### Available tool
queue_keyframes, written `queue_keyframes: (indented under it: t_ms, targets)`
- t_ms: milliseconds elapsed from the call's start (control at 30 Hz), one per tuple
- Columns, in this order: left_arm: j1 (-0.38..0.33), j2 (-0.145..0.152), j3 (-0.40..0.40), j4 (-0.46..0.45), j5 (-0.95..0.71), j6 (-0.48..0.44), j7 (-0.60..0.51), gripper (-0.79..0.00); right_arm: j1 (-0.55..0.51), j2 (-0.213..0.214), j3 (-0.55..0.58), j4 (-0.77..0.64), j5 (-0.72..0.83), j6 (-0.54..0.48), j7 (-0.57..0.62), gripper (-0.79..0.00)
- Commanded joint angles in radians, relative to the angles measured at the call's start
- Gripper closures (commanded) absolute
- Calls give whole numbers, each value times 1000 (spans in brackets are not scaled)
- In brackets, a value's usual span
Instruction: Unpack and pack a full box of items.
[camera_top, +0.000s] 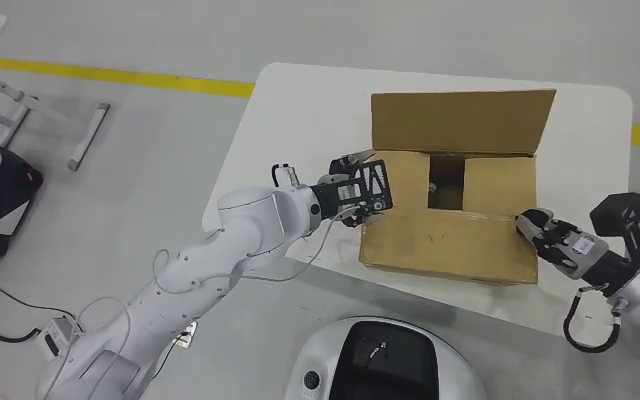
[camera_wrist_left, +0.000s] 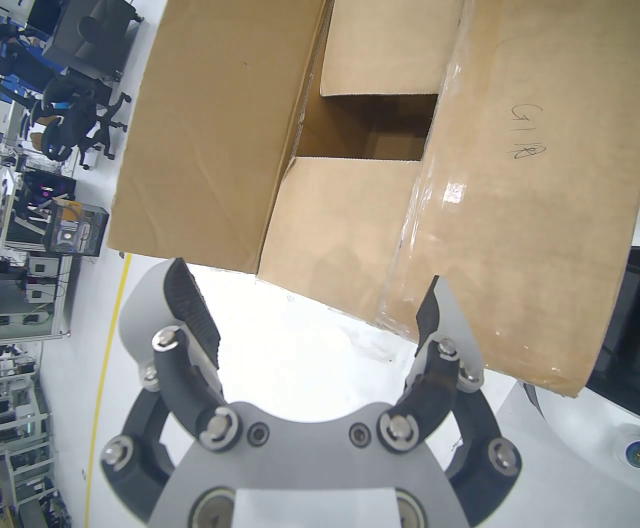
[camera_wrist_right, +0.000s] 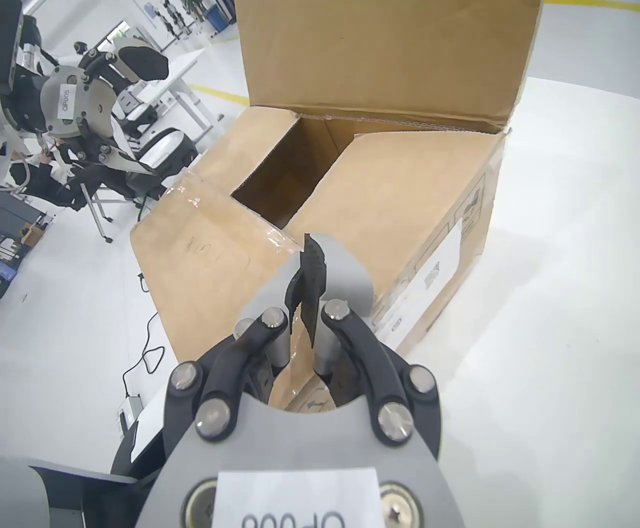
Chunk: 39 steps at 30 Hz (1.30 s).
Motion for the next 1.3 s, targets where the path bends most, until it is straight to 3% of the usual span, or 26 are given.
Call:
queue_keyframes:
  t_ms: [0,267,500,600,633,667,833,1267]
  targets:
    - [6,0,-5,-5,1,-2,-1,-785,9,-1,16,-2,44,19,-32,0]
    - [25,-1,-31,-38,-7,-4,-6,-785,97,-3,94,54,77,135,-125,0]
    - [59,3,-78,-88,-11,-12,-23,-785,261,-17,23,253,79,143,-117,-18]
    - [82,5,-109,-113,-21,-5,-29,-785,339,-25,-25,325,83,96,-98,-252]
    - [91,6,-119,-121,-23,-4,-30,-785,359,-29,-44,345,97,69,-87,-419]
    - [98,7,-132,-129,-18,1,-29,-785,381,-32,-61,366,104,44,-72,-785]
    - [137,10,-172,-148,-4,16,-19,-785,440,-41,-118,449,49,-64,-67,-785]
    - [167,12,-216,-172,33,19,-24,-785,421,-43,-121,440,87,-55,-87,-785]
